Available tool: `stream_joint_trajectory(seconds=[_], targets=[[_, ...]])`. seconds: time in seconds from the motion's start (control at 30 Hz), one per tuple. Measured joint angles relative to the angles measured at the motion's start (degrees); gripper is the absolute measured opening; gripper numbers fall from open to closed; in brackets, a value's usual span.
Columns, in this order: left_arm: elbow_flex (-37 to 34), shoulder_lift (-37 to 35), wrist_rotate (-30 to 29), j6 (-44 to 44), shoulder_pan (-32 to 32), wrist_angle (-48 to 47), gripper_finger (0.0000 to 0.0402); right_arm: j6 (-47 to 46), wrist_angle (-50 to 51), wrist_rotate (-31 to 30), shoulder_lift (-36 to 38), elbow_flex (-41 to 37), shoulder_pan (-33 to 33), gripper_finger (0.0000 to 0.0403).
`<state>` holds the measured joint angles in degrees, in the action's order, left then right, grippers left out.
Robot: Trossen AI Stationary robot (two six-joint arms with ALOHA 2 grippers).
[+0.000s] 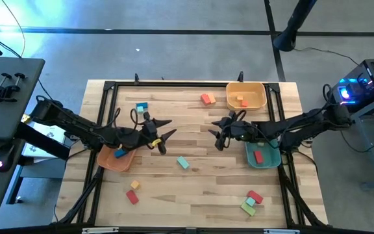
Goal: Sort blocks by size
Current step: Put the thin yellow rectangular block into the green bin
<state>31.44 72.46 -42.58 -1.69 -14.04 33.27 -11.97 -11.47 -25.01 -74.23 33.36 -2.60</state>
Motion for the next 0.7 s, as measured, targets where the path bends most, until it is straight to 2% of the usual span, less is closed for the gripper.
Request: stream_joint_trajectory(seconds=[0.1,0.2,0.37,0.57,0.7], targets=[[0.0,0.75,0.05,-3.84,1.63,-1.71,0.0188,-0.12,0.03,-4.67,0.02,0.0,0.82,0.0177],[0.0,2.22,-0.07,-7.04,4.34,-2.57,0.0188,-1.14,-0.1,-6.08,0.02,0.0,2.31,0.0177],[0.0,6.95,-0.01,-10.0,8.32,-2.39,0.0188,0.22,-2.47,-5.9,-1.61,0.0,3.62,0.0177],[0.0,11.65,-0.01,-11.83,11.85,-1.79,0.0188,7.23,-12.03,-2.41,-7.47,0.04,5.76,0.0177],[0.0,13.73,0.04,-13.08,14.49,-0.43,0.0188,7.91,-18.21,0.36,-12.4,0.04,8.95,0.0177]])
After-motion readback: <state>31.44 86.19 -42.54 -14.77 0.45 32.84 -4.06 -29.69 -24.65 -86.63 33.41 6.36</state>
